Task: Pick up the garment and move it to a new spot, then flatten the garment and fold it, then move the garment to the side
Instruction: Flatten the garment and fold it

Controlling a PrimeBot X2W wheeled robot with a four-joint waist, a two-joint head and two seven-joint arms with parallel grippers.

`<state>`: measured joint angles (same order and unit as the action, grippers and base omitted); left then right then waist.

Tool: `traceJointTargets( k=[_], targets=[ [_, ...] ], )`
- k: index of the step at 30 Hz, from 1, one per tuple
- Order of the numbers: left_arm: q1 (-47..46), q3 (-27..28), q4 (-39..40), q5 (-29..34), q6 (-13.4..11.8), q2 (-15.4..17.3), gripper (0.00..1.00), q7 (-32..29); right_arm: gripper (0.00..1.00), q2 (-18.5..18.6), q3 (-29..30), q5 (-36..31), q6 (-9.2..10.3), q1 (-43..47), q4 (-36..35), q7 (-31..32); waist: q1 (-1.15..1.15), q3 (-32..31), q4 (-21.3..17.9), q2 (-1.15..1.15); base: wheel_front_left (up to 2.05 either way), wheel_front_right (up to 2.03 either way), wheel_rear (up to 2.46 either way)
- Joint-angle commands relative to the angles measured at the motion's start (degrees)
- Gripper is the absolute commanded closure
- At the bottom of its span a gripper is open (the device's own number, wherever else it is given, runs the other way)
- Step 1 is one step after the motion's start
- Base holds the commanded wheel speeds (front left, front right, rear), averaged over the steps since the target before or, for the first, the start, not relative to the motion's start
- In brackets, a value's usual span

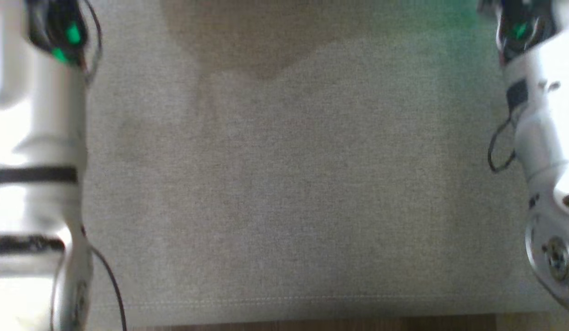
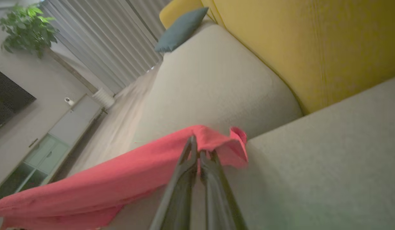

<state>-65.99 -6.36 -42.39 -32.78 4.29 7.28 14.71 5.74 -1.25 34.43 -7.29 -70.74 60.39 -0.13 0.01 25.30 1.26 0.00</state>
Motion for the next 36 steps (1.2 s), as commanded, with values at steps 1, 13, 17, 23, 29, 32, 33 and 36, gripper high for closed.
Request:
traceJointTargets(
  k=[1, 13, 17, 23, 29, 32, 33, 36],
  targets=[
    [2.57, 0.85, 2.34, 1.32, 1.04, 2.74, 1.00, 0.28, 1.00, 0.13, -2.40, 1.24, -0.20, 1.41, -1.45, 1.81, -0.01, -1.92, 0.41, 0.00, 0.00, 0.00, 0.00],
    [25.32, -4.40, 3.56, 0.61, 3.13, 5.28, 1.00, -0.35, 1.00, 6.25, -13.67, 7.45, -0.20, 20.15, -4.63, 12.16, -0.01, -12.26, 0.56, 0.00, 0.00, 0.00, 0.00],
    [31.50, -8.96, 7.90, -1.33, 3.17, 7.29, 1.00, -2.30, 1.00, 9.12, -17.47, 8.97, -0.20, 25.67, -7.13, 14.07, -0.01, -15.04, 0.96, 0.00, 0.00, 0.00, 0.00],
    [39.06, -14.03, 15.37, -4.31, 3.18, 11.95, 1.00, -5.23, 1.00, 12.91, -21.60, 11.11, -0.20, 31.60, -10.02, 16.53, -0.01, -18.23, 1.09, 0.00, 0.00, 0.00, 0.00],
    [44.63, -14.76, 21.37, -7.10, 3.19, 15.16, 1.00, -7.68, 1.00, 16.05, -24.93, 12.39, -0.20, 34.99, -12.46, 18.32, -0.01, -21.00, 1.11, 0.00, 0.00, 0.00, 0.00],
    [47.19, -14.88, 24.64, -8.93, 3.19, 16.55, 1.00, -9.58, 1.00, 17.80, -27.09, 13.22, -0.20, 36.56, -14.08, 20.57, -0.01, -22.37, 1.42, 0.00, 0.00, 0.00, 0.00],
    [48.12, -15.13, 25.83, -9.59, 3.19, 17.06, 1.00, -10.50, 1.00, 18.46, -27.61, 13.69, -0.20, 37.10, -14.56, 21.38, -0.01, -22.88, 1.59, 0.00, 0.00, 0.00, 0.00],
    [50.83, -15.90, 29.56, -11.11, 3.19, 19.01, 1.00, -13.02, 1.00, 20.67, -29.20, 14.99, -0.20, 38.81, -15.90, 24.15, -0.01, -24.38, 2.13, 0.00, 0.00, 0.00, 0.00]
  ],
)
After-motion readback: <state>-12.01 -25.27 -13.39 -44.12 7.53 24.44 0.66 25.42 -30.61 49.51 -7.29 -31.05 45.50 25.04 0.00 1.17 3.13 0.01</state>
